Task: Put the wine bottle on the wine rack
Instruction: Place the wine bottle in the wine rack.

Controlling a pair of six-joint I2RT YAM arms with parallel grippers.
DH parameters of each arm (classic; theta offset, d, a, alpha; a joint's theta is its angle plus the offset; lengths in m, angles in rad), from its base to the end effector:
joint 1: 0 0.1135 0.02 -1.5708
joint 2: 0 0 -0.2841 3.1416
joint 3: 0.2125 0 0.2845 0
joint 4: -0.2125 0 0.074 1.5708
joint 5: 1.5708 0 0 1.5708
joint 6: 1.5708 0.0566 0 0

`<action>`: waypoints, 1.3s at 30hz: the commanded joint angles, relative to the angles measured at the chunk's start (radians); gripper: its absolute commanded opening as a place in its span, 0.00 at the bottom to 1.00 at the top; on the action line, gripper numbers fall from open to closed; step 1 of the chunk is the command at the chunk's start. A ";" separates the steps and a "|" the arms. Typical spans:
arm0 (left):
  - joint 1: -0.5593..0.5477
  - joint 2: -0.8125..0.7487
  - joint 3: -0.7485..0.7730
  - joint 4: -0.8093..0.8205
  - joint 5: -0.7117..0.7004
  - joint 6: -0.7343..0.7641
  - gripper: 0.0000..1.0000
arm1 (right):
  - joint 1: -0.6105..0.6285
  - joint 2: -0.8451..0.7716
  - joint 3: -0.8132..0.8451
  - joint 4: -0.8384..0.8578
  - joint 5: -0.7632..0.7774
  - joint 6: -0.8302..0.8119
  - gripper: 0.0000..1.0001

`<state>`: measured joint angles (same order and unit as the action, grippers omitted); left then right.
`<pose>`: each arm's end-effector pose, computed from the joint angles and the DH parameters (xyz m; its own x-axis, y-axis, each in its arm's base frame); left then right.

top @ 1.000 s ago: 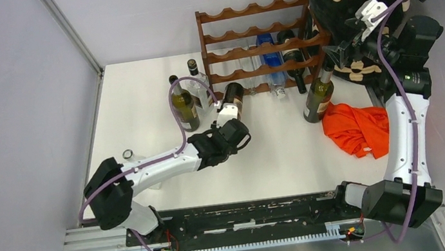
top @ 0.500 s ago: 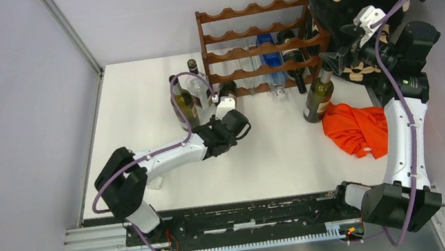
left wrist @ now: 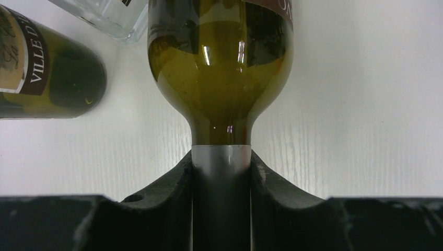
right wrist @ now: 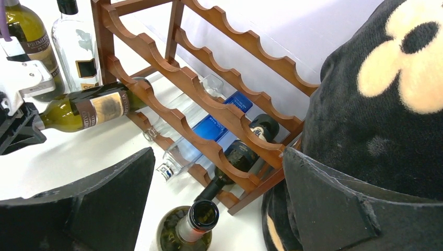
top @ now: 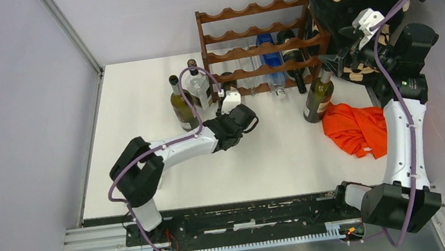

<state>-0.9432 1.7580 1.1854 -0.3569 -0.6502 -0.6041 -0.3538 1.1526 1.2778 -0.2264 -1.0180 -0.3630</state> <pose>0.2687 -0.3120 0.1970 -0.6324 0.1018 -0.7679 0.0880 0.9943 0.0594 0.2758 -0.0505 0.4569 0.1288 -0.2463 -0.9606 -0.6061 0.7471 -0.2729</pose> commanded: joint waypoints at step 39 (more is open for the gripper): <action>0.098 0.329 0.316 0.261 -0.269 0.142 0.02 | 0.061 -0.043 -0.153 0.127 -0.118 -0.179 0.98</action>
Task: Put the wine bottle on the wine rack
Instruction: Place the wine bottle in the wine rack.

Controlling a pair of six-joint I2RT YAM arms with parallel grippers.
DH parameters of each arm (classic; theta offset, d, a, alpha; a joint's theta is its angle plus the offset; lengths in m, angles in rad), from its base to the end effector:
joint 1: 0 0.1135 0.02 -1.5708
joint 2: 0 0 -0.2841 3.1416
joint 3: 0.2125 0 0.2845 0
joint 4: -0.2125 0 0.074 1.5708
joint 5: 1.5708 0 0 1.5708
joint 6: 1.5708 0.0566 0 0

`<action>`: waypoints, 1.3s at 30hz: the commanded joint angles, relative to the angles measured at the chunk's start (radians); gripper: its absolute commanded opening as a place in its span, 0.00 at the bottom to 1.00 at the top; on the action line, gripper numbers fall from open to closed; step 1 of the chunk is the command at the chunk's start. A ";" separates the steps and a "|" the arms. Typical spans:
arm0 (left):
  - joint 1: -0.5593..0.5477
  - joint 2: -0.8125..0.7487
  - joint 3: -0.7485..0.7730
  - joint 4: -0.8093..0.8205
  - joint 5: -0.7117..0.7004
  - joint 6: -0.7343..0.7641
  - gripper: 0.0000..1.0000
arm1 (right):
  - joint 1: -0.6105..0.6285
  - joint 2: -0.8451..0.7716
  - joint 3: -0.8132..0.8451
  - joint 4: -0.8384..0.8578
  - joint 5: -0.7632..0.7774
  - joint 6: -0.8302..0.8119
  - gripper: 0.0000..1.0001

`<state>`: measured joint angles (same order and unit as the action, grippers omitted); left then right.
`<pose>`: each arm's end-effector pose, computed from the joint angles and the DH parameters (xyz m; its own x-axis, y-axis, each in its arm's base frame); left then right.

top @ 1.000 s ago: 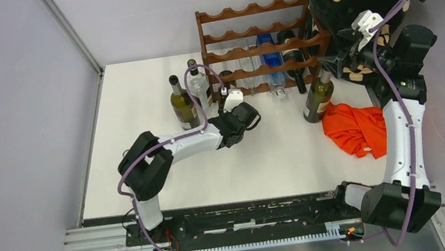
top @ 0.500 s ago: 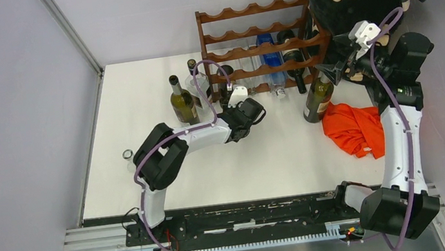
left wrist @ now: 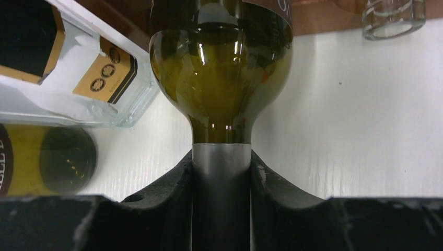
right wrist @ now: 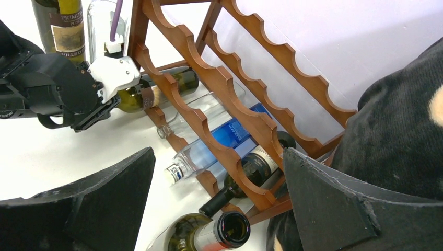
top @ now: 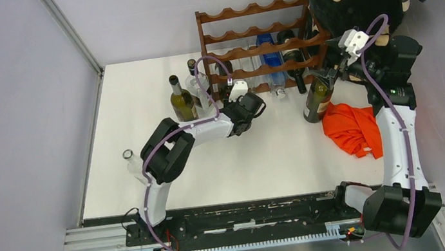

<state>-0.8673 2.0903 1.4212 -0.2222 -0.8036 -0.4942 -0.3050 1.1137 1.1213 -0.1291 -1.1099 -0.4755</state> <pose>0.3465 -0.3455 0.1466 -0.5553 0.1456 -0.8188 -0.0303 0.9804 0.1949 0.2734 -0.0329 0.4185 0.2243 -0.2841 -0.9322 -0.6881 0.6312 -0.3579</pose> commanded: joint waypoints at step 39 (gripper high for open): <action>0.117 0.158 0.345 0.161 -0.015 0.157 0.02 | 0.049 -0.009 -0.030 0.000 0.001 -0.121 0.98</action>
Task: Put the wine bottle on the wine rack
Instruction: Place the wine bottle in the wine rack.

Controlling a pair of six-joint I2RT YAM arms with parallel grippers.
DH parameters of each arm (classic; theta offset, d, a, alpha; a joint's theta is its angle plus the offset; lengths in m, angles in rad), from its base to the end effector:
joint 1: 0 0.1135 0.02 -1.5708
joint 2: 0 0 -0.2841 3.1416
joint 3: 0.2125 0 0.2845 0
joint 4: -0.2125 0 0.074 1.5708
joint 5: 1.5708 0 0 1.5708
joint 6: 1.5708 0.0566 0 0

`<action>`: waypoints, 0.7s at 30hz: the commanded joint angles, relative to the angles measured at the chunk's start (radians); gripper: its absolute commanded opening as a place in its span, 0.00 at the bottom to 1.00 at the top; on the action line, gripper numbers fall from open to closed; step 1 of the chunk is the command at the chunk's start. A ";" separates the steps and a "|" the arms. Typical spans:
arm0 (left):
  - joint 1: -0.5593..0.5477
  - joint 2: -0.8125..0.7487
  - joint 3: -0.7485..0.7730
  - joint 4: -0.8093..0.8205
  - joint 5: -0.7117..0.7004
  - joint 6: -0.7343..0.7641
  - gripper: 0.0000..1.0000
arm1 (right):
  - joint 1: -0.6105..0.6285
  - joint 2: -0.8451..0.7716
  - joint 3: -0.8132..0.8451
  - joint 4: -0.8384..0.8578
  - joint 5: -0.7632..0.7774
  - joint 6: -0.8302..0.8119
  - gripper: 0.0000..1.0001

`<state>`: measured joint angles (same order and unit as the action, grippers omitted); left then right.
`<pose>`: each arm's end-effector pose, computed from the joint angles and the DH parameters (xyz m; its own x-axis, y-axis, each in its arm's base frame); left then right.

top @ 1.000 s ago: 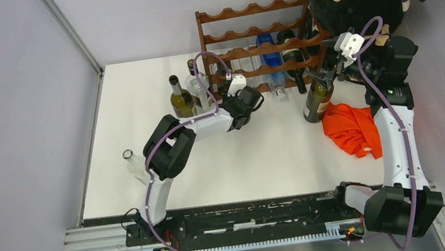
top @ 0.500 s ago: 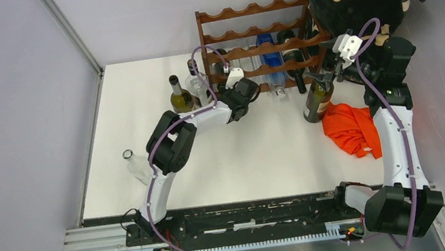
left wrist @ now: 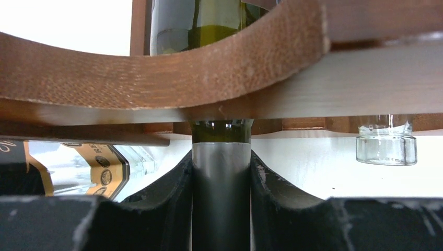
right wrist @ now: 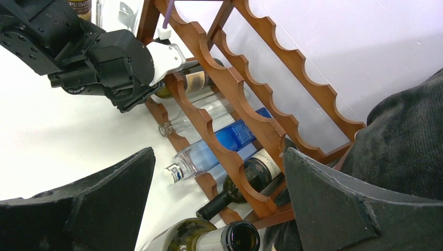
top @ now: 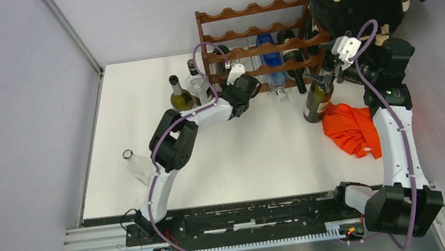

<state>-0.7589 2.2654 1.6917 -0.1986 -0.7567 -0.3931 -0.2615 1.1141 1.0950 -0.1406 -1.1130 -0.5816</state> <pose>0.4262 -0.3506 0.1509 -0.5227 0.1118 -0.8452 -0.0614 0.9839 0.1681 0.2756 -0.0212 0.4074 0.2788 -0.3260 -0.9033 -0.7038 0.5707 -0.4232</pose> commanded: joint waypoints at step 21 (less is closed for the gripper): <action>0.045 0.018 0.143 0.124 -0.055 0.038 0.02 | 0.006 -0.013 -0.004 -0.016 0.007 -0.047 0.98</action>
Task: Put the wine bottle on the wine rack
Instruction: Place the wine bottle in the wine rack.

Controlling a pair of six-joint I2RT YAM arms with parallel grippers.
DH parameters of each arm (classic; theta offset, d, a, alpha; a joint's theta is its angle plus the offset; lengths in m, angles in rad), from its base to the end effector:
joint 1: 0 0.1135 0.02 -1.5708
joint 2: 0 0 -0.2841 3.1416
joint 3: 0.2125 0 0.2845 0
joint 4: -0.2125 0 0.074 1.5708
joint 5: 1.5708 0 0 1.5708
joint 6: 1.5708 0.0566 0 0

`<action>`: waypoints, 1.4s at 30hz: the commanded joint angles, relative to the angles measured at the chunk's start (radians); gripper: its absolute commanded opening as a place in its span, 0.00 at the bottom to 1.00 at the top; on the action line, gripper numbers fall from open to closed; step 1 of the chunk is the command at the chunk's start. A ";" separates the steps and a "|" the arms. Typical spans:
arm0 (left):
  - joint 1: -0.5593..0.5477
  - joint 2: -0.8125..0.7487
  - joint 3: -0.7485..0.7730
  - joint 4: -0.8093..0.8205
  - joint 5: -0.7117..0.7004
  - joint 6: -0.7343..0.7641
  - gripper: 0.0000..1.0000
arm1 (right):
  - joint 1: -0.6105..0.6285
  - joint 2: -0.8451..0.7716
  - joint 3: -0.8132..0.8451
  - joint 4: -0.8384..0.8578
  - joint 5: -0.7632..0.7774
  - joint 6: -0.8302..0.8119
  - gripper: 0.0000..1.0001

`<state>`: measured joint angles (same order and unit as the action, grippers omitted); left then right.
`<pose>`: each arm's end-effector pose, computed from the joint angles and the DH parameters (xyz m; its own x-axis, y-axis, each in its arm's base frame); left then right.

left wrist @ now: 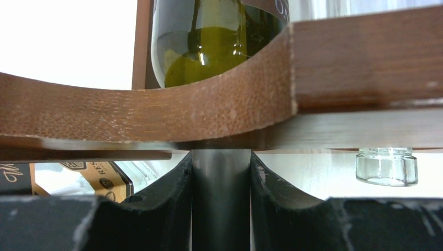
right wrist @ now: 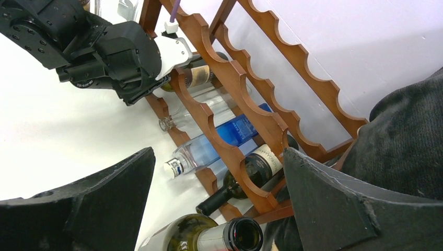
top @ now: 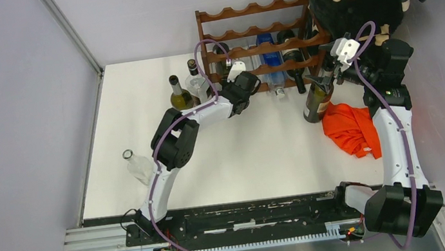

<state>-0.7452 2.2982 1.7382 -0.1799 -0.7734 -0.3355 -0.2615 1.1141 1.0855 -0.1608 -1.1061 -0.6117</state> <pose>0.4391 -0.3513 0.1516 -0.5028 0.1434 -0.8524 -0.0630 0.9774 0.2016 0.2758 -0.0214 0.4018 0.2716 -0.3391 -0.9007 -0.7039 0.5682 -0.4262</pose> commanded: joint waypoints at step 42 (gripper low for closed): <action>0.010 -0.110 -0.003 -0.014 0.019 -0.077 0.56 | 0.006 -0.049 -0.007 -0.038 -0.008 -0.062 0.98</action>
<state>-0.7204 2.2925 1.7607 -0.2310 -0.7471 -0.4206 -0.2615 1.0924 1.0824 -0.2123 -1.0996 -0.6601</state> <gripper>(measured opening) 0.561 0.979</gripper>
